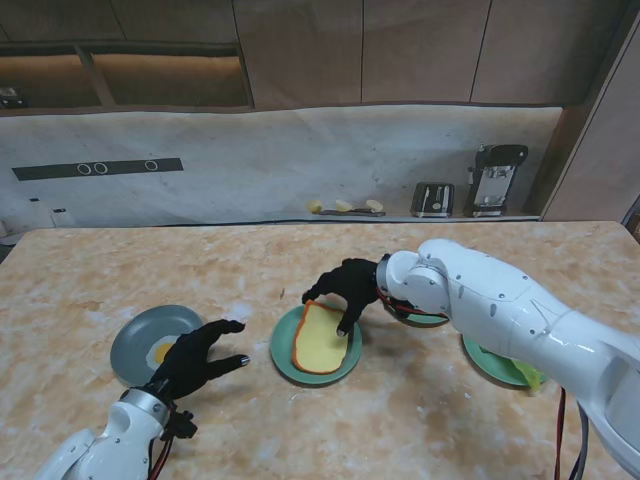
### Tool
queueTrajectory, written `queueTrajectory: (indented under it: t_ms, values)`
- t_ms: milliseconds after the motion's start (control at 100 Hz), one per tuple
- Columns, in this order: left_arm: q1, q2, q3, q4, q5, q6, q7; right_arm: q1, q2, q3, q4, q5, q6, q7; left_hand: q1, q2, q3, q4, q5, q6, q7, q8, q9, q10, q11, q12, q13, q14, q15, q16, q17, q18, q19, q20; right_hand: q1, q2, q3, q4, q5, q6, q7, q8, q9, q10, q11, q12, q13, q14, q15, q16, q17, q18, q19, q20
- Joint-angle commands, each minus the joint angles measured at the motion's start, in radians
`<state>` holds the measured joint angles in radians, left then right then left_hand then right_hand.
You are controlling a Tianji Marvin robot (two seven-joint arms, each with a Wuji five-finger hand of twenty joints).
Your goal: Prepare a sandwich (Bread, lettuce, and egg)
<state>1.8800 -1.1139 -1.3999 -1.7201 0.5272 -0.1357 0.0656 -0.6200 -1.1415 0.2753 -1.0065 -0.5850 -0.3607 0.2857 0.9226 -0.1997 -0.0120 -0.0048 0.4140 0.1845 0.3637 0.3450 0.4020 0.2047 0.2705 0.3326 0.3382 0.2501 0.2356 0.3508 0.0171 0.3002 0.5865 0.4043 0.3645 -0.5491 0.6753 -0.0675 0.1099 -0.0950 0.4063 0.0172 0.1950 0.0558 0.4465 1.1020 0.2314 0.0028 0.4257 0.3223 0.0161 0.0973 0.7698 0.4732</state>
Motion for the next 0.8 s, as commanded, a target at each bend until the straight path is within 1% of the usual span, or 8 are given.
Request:
queueTrajectory:
  t_ms: [0, 80, 100, 140, 420, 550, 650, 790]
  values:
    - [0.009, -0.001, -0.001, -0.004, 0.002, -0.002, -0.013, -0.010, 0.002, 0.001, -0.009, -0.003, 0.000, 0.007, 0.009, 0.024, -0.005, -0.022, 0.007, -0.015, 0.007, 0.009, -0.009, -0.010, 0.004, 0.008, -0.018, -0.018, 0.002, 0.016, -0.010, 0.003, 0.009, 0.024, -0.035, 0.005, 0.016, 0.028, -0.005, -0.005, -0.086, -0.012, -0.015, 0.006, -0.039, -0.879, -0.036, -0.012, -0.015, -0.024, -0.020, -0.005, 0.002, -0.018]
    - [0.010, -0.001, 0.000, -0.004, 0.001, -0.002, -0.013, -0.028, 0.006, 0.019, -0.018, -0.042, 0.010, -0.028, 0.009, 0.024, -0.005, -0.022, 0.007, -0.015, 0.007, 0.009, -0.007, -0.010, 0.005, 0.008, -0.017, -0.018, 0.003, 0.016, -0.010, 0.003, 0.009, 0.024, -0.034, 0.004, 0.014, 0.029, 0.007, 0.000, -0.227, -0.009, -0.015, 0.008, -0.078, -0.893, -0.045, -0.013, -0.013, -0.026, -0.023, -0.007, 0.002, -0.022]
    - [0.010, -0.001, 0.000, -0.005, 0.001, -0.003, -0.013, -0.034, 0.007, 0.025, -0.021, -0.054, 0.016, -0.039, 0.008, 0.023, -0.006, -0.023, 0.008, -0.015, 0.007, 0.009, -0.007, -0.011, 0.005, 0.008, -0.017, -0.018, 0.003, 0.016, -0.009, 0.003, 0.010, 0.025, -0.035, 0.005, 0.015, 0.031, 0.038, 0.002, -0.367, 0.131, -0.015, 0.009, -0.077, -0.891, -0.047, -0.012, -0.012, -0.027, -0.023, -0.007, 0.004, -0.027]
    - [0.010, -0.001, -0.001, -0.005, 0.001, -0.004, -0.013, -0.042, 0.010, 0.035, -0.027, -0.069, 0.022, -0.050, 0.009, 0.022, -0.006, -0.023, 0.008, -0.014, 0.007, 0.009, -0.007, -0.011, 0.005, 0.008, -0.017, -0.017, 0.003, 0.016, -0.009, 0.003, 0.010, 0.025, -0.039, 0.006, 0.015, 0.031, 0.042, 0.010, -0.416, 0.176, -0.015, 0.011, -0.076, -0.889, -0.049, -0.012, -0.011, -0.028, -0.022, -0.006, 0.005, -0.028]
    - [0.013, 0.000, -0.001, -0.012, -0.002, -0.018, -0.020, -0.102, 0.028, 0.114, -0.067, -0.119, 0.058, -0.083, 0.006, 0.023, -0.006, -0.023, 0.009, -0.014, 0.006, 0.008, -0.006, -0.010, 0.004, 0.008, -0.016, -0.017, 0.002, 0.016, -0.009, 0.003, 0.010, 0.024, -0.039, 0.012, 0.027, 0.032, 0.057, 0.043, -0.456, 0.084, -0.014, 0.011, -0.037, -0.872, -0.036, -0.013, 0.007, -0.025, -0.007, -0.011, 0.022, -0.034]
    - [0.014, 0.002, 0.002, -0.019, -0.006, -0.027, -0.028, -0.192, 0.053, 0.247, -0.131, -0.169, 0.066, -0.105, 0.004, 0.024, -0.006, -0.023, 0.009, -0.015, 0.005, 0.008, -0.006, -0.010, 0.003, 0.008, -0.017, -0.017, 0.001, 0.015, -0.010, 0.002, 0.008, 0.024, -0.011, -0.005, 0.026, 0.027, 0.037, 0.085, -0.251, 0.371, -0.022, 0.008, 0.182, -0.790, 0.034, -0.010, 0.057, 0.002, 0.043, -0.013, 0.106, -0.042]
    - [0.014, 0.003, 0.005, -0.026, -0.010, -0.035, -0.032, -0.286, 0.079, 0.379, -0.207, -0.244, 0.073, -0.110, 0.004, 0.025, -0.006, -0.023, 0.012, -0.013, 0.004, 0.008, -0.005, -0.008, 0.002, 0.007, -0.016, -0.017, 0.001, 0.015, -0.010, 0.003, 0.008, 0.024, 0.007, -0.020, 0.022, 0.025, -0.008, 0.124, 0.250, 0.222, 0.005, 0.004, 0.318, -0.748, 0.100, -0.005, 0.099, 0.027, 0.088, -0.009, 0.172, -0.053]
    - [0.013, 0.004, 0.013, -0.033, -0.016, -0.041, -0.041, -0.423, 0.111, 0.566, -0.321, -0.346, 0.075, -0.069, 0.002, 0.024, -0.007, -0.023, 0.013, -0.012, 0.002, 0.007, -0.005, -0.008, 0.001, 0.007, -0.016, -0.015, 0.001, 0.015, -0.009, 0.005, 0.008, 0.024, 0.013, -0.034, 0.015, 0.025, 0.058, 0.140, 0.388, 0.235, 0.068, 0.006, 0.343, -0.736, 0.148, 0.003, 0.126, 0.039, 0.119, -0.006, 0.204, -0.047]
